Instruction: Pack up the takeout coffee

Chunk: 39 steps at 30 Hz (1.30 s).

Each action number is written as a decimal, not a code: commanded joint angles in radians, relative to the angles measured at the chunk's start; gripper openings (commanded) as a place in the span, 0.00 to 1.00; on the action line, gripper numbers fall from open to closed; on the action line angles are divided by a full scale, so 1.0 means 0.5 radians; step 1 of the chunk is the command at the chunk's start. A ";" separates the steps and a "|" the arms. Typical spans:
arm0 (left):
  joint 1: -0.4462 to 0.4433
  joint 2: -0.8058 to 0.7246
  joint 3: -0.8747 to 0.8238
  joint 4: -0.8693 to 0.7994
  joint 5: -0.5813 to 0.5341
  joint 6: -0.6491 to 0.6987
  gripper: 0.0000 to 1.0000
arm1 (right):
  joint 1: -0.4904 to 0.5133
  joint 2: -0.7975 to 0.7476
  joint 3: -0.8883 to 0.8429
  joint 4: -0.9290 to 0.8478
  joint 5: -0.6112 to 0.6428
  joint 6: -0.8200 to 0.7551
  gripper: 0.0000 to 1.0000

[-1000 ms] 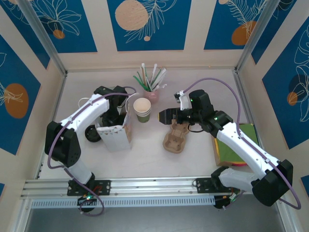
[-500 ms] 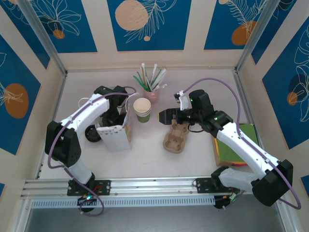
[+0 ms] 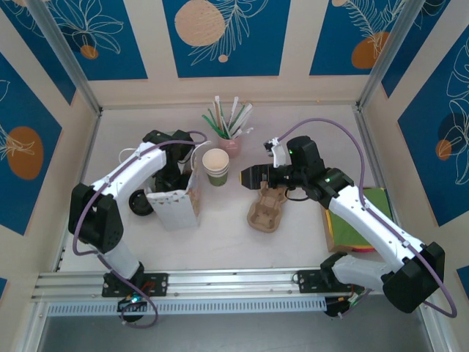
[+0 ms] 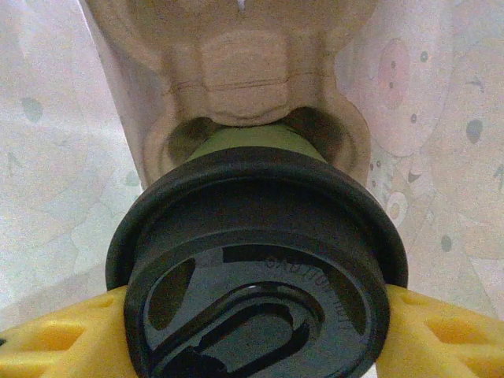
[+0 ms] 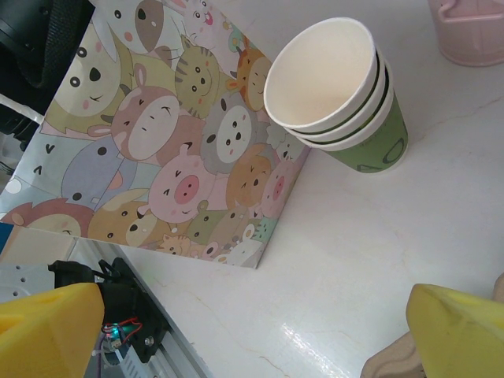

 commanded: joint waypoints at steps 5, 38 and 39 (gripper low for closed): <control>0.023 0.094 -0.054 0.020 -0.119 0.024 0.69 | -0.001 -0.024 -0.014 -0.003 -0.037 0.016 0.99; 0.020 0.060 -0.042 -0.001 -0.116 0.014 0.70 | 0.005 -0.027 -0.017 -0.005 -0.040 0.023 0.99; 0.021 0.061 -0.039 -0.003 -0.116 0.014 0.70 | 0.005 -0.027 -0.017 -0.003 -0.042 0.021 0.99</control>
